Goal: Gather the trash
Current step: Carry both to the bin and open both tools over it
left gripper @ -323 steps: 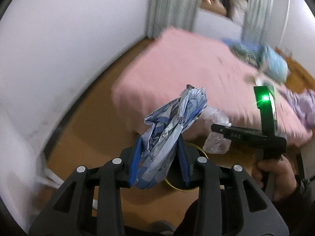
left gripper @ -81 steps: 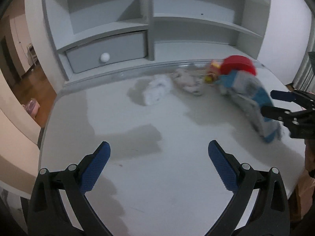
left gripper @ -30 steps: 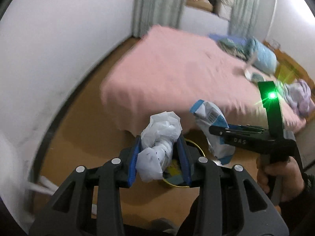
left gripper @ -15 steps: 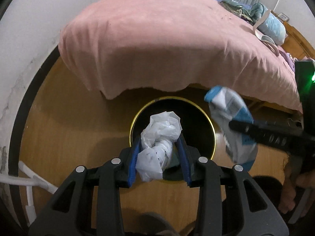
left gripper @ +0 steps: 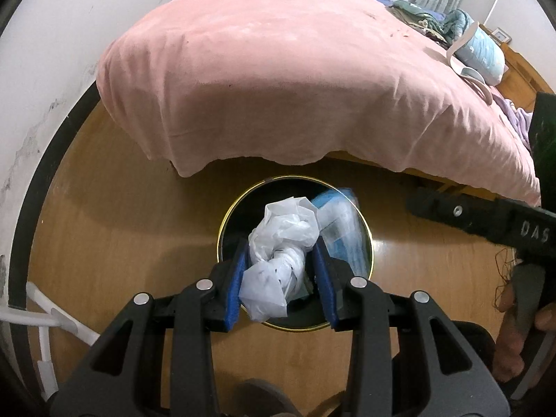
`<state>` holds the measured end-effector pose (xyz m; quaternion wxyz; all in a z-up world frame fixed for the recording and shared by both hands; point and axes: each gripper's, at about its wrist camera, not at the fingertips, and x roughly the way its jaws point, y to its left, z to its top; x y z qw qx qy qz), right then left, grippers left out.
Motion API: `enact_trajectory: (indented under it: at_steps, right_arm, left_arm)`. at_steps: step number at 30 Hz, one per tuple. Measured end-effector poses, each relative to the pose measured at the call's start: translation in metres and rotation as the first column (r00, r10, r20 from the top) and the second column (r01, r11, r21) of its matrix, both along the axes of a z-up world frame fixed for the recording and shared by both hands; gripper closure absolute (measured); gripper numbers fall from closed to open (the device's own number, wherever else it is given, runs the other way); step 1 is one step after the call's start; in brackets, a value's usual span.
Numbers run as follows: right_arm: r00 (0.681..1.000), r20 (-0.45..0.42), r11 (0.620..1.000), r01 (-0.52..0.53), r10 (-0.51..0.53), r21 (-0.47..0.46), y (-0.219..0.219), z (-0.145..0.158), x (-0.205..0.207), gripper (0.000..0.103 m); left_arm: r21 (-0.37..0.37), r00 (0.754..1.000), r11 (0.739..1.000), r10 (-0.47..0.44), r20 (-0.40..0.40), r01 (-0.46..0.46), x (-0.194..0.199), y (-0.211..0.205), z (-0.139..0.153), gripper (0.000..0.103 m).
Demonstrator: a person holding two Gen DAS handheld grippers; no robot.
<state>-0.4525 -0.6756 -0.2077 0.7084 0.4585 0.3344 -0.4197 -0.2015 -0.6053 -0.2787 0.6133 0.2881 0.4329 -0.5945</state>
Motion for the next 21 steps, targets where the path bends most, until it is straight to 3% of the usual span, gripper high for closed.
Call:
enact_trajectory:
  at_steps: [9, 11, 12, 13, 21]
  right_arm:
    - [0.998, 0.013, 0.998, 0.058, -0.058, 0.016, 0.001, 0.001, -0.014, 0.022]
    - [0.998, 0.018, 0.998, 0.063, -0.063, 0.011, 0.001, 0.003, -0.016, 0.021]
    - [0.998, 0.02, 0.998, 0.067, -0.068, 0.007, 0.001, 0.004, -0.016, 0.021]
    - [0.997, 0.023, 0.997, 0.071, -0.071, 0.006, 0.001, 0.006, -0.017, 0.021]
    - [0.998, 0.024, 0.999, 0.052, -0.052, -0.014, 0.006, 0.015, -0.011, 0.021]
  left_arm:
    - [-0.005, 0.999, 1.0, -0.005, -0.052, 0.004, 0.0, 0.0, 0.0, 0.066]
    - [-0.002, 0.999, 1.0, -0.013, -0.047, 0.012, -0.002, -0.002, 0.001, 0.049]
    - [-0.004, 0.999, 1.0, -0.008, -0.033, 0.008, -0.003, -0.002, 0.001, 0.034]
    - [-0.01, 1.0, 1.0, -0.001, -0.02, 0.0, -0.004, -0.001, 0.002, 0.031]
    - [-0.031, 1.0, 0.999, -0.006, 0.011, 0.007, 0.001, 0.006, 0.007, 0.029]
